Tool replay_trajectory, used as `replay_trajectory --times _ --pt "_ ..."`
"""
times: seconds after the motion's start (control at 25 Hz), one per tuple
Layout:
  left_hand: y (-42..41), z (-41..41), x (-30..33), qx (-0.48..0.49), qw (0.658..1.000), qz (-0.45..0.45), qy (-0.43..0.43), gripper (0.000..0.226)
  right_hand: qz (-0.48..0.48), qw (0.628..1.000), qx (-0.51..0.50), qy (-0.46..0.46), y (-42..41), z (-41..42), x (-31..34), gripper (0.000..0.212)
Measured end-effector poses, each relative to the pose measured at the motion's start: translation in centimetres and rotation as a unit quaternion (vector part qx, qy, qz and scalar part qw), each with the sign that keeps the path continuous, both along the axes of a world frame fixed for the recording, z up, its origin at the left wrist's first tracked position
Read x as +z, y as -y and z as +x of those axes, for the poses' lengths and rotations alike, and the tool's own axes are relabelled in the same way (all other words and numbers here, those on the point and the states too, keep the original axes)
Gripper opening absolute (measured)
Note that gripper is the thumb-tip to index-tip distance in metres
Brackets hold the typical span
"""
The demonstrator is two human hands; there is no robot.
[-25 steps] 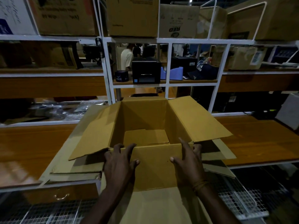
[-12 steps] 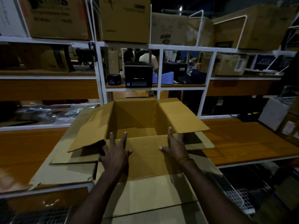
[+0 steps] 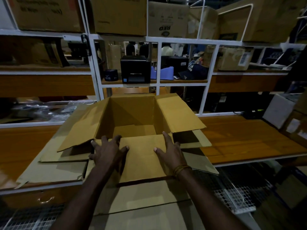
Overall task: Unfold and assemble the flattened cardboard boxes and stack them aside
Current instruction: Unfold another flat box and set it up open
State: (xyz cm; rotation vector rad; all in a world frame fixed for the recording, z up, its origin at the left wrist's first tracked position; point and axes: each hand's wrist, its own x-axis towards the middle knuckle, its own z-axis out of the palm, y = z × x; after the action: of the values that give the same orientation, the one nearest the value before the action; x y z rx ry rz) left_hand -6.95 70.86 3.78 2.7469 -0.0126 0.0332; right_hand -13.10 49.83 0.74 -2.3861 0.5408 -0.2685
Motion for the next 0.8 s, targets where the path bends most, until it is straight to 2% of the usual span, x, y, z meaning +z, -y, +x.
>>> replay_trajectory --times 0.12,0.56,0.68,0.8 --pt "1.5 -0.5 -0.7 0.015 0.999 0.028 0.020 0.067 -0.040 0.999 -0.005 0.017 -0.4 -0.1 -0.3 0.078" --pt "1.1 -2.8 1.3 0.097 0.995 0.010 0.026 0.054 0.014 0.998 0.026 0.059 0.0 -3.3 0.2 0.075" --pt "0.6 -3.8 0.8 0.086 0.995 -0.009 0.041 0.052 0.022 0.997 0.026 0.074 0.1 -4.4 -0.5 0.076" --pt "1.1 -4.8 -0.2 0.058 0.996 -0.023 0.068 0.056 -0.033 0.994 0.013 0.099 -0.5 -4.7 -1.1 0.075"
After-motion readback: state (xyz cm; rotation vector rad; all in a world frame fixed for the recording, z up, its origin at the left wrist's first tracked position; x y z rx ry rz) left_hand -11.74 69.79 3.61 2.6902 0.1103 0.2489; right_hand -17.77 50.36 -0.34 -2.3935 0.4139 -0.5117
